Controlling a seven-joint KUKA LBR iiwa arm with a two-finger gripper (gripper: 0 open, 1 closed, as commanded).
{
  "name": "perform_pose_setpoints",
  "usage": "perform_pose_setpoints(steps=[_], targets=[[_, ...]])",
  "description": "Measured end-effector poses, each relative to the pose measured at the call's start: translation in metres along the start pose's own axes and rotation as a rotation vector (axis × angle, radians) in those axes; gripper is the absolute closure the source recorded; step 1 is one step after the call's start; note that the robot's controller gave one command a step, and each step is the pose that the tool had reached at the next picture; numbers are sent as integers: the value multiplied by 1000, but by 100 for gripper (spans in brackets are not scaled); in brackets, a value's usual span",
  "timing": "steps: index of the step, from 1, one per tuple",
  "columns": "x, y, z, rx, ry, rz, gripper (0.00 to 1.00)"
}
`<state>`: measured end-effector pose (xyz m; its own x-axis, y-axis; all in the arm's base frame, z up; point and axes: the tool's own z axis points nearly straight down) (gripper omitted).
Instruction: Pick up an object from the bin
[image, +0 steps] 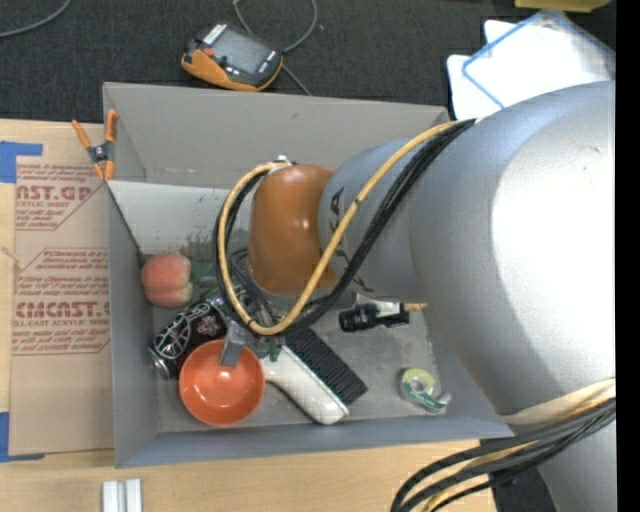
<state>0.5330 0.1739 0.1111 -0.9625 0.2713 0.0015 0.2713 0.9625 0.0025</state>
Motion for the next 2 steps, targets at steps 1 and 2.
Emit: perform_pose_setpoints(steps=[1, 2], targets=[[0, 0, 0, 0, 0, 0, 100], [3, -4, 22, -2, -3, 11, 100]])
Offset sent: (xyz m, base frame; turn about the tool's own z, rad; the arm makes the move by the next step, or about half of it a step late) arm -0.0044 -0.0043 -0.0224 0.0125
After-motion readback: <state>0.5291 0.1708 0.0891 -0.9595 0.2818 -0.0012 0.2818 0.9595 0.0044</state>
